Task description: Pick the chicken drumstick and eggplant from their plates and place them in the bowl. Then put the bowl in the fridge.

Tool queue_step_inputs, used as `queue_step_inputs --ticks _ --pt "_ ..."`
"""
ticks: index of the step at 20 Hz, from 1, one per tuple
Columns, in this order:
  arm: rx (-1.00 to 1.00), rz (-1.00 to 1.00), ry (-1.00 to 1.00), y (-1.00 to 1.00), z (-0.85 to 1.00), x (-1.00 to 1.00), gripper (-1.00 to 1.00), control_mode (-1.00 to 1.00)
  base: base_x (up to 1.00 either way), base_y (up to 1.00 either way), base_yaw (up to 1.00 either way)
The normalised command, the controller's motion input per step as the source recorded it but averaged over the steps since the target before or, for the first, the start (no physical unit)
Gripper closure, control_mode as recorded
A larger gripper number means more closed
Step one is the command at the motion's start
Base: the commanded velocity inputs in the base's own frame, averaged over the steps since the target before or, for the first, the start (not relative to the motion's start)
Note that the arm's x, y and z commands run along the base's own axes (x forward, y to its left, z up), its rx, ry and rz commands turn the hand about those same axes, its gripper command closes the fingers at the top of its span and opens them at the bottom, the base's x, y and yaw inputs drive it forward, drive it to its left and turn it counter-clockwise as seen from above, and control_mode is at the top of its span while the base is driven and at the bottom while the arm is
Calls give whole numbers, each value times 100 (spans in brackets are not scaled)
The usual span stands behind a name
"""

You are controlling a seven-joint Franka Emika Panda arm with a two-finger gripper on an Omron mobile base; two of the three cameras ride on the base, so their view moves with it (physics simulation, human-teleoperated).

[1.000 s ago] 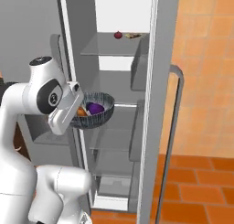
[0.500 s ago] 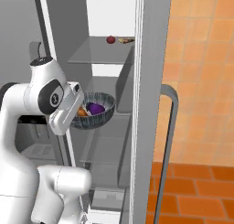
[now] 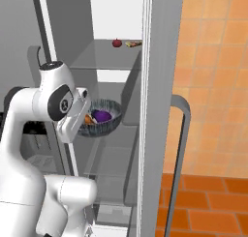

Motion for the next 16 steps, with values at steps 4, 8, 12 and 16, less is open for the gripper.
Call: queue_step_inputs --ticks 4,8,12,16 --pt "17 22 0 -9 -33 91 100 -100 0 0 0" --pt "7 2 -6 -18 -45 92 100 -100 0 0 0" --pt "6 0 -9 -29 -44 97 100 -100 0 0 0" --pt "0 0 -6 -1 -27 94 100 -100 0 0 0"
